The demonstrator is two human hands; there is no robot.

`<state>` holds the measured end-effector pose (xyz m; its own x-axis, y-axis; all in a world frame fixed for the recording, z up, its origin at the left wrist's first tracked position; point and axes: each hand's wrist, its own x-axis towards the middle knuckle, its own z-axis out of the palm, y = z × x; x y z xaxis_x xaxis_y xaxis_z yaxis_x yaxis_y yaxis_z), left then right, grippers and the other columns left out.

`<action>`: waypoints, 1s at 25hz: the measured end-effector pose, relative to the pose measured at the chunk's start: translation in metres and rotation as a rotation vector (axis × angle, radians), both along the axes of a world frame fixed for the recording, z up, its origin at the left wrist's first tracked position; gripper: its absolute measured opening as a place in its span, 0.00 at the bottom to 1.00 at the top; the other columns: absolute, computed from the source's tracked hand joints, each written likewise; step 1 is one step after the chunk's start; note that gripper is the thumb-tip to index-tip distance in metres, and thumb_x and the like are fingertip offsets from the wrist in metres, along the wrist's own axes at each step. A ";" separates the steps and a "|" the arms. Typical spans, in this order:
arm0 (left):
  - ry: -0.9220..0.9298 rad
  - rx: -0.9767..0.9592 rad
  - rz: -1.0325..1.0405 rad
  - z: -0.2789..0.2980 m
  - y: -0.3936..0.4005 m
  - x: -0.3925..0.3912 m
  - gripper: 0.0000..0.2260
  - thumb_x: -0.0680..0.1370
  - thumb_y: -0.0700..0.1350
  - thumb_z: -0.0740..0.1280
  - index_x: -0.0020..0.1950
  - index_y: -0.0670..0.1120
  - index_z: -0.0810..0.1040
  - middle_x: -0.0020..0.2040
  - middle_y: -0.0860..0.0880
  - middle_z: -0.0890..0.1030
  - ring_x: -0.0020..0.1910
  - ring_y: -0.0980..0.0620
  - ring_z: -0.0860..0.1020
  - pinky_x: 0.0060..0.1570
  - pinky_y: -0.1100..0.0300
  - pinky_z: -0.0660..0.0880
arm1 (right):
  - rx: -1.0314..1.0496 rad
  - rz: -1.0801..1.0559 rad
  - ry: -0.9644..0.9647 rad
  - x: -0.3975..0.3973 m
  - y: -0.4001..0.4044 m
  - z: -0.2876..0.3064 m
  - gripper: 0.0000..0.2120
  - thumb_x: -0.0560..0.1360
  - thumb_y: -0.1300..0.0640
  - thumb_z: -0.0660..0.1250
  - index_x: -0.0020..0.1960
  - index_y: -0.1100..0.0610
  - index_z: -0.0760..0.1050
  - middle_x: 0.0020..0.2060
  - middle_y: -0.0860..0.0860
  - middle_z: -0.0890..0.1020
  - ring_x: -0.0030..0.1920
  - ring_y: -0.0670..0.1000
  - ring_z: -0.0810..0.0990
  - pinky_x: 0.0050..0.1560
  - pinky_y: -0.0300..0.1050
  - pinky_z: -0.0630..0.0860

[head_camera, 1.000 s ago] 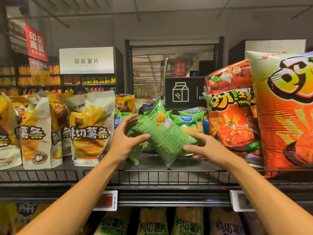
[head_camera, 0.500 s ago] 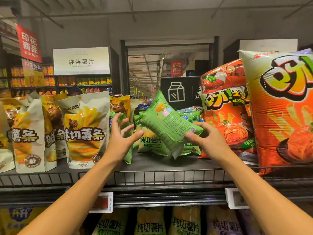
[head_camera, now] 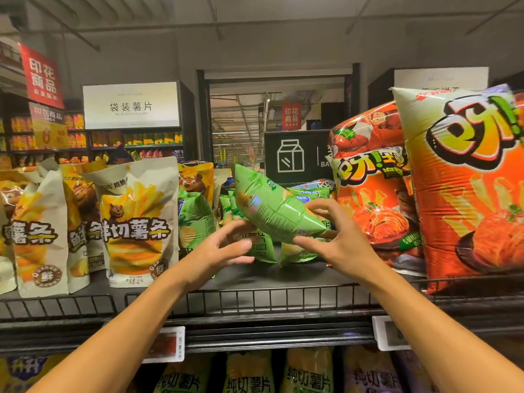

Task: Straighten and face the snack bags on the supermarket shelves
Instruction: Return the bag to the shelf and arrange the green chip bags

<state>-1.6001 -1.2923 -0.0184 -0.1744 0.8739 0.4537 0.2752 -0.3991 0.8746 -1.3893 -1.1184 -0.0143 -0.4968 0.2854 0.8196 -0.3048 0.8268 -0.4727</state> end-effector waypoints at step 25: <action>-0.135 -0.088 -0.082 0.003 -0.004 0.001 0.43 0.64 0.42 0.76 0.76 0.51 0.61 0.69 0.47 0.76 0.66 0.47 0.77 0.57 0.54 0.78 | -0.158 0.046 -0.402 -0.004 -0.001 -0.001 0.34 0.79 0.47 0.63 0.81 0.50 0.54 0.77 0.49 0.65 0.74 0.42 0.65 0.75 0.50 0.66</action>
<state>-1.5988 -1.2959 -0.0150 -0.1544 0.9231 0.3523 0.1228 -0.3359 0.9339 -1.3934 -1.1197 -0.0156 -0.7829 0.3616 0.5063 -0.1057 0.7247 -0.6809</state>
